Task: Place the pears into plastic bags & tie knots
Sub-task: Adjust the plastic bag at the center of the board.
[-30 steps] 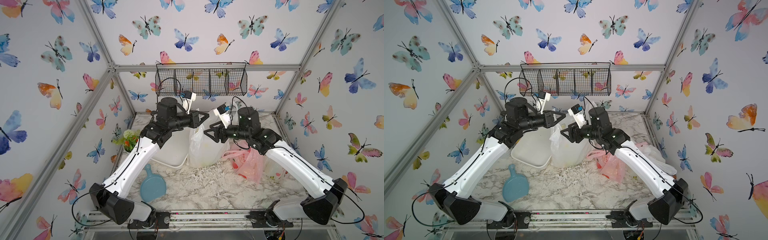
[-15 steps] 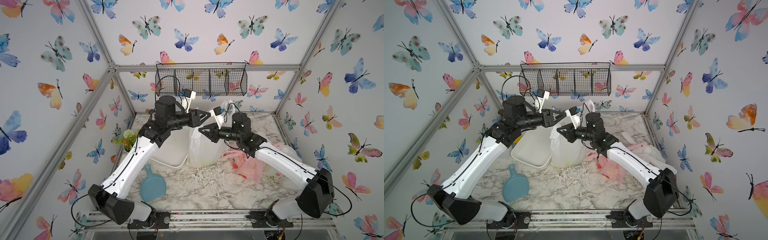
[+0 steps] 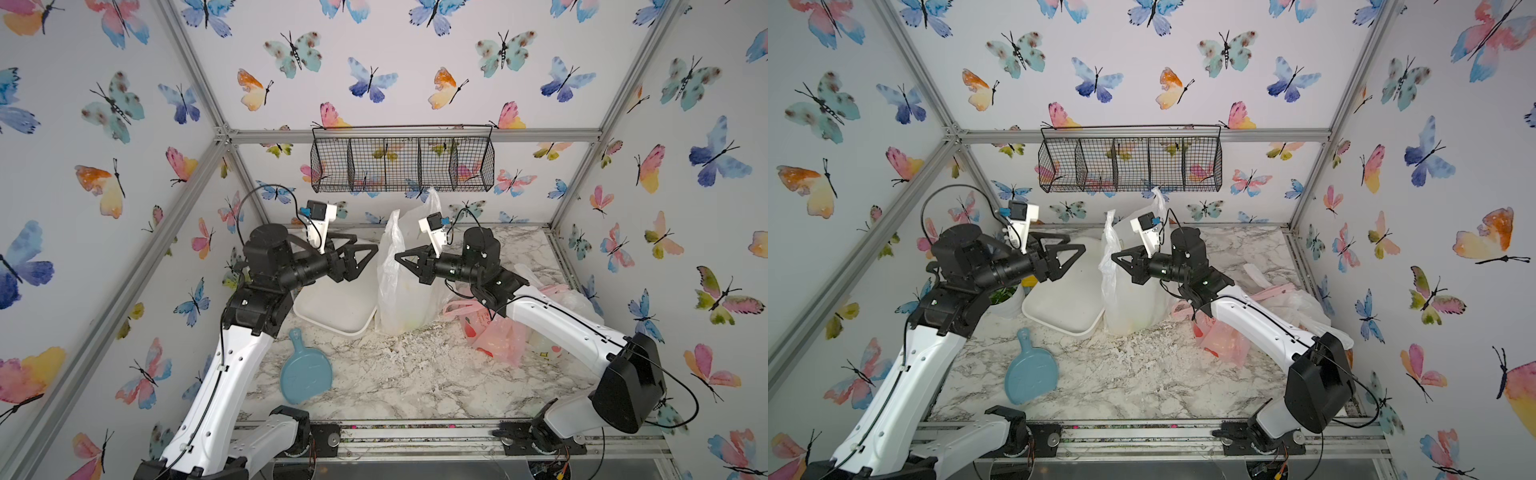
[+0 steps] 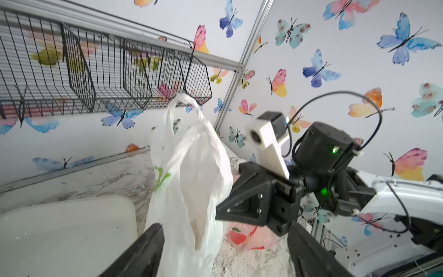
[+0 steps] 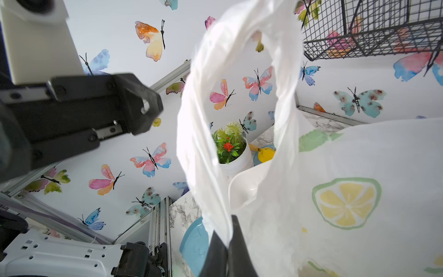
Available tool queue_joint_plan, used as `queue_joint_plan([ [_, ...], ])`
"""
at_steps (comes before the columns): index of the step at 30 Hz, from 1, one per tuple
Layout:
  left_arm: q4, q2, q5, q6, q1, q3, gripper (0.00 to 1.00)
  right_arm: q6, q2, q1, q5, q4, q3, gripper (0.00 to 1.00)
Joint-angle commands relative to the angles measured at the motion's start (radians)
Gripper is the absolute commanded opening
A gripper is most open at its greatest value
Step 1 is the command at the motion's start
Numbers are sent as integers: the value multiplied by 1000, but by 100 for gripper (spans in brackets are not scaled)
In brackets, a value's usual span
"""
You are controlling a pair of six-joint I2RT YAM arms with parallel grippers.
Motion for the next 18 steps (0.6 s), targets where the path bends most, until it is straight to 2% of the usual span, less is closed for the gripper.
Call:
queue_joint_plan([
  [1,228,-26,-49,34,-4,-234,84,19,-3,6,5,45,10,3],
  [3,322,-17,-51,30,-35,-319,84,21,0,6,-3,36,14,3],
  [8,487,44,-161,86,-136,-404,84,39,1,5,-13,38,18,3],
  [11,562,103,-199,148,-202,-414,80,54,5,6,-25,40,25,3],
  [13,629,139,-236,169,-233,-428,73,56,8,5,-31,24,39,4],
  [14,685,155,-227,166,-240,-446,64,61,8,6,-30,19,46,6],
  [17,817,170,-220,132,-243,-508,18,57,12,4,13,-46,94,13],
  [18,846,166,-219,132,-245,-529,11,48,22,4,37,-101,131,19],
])
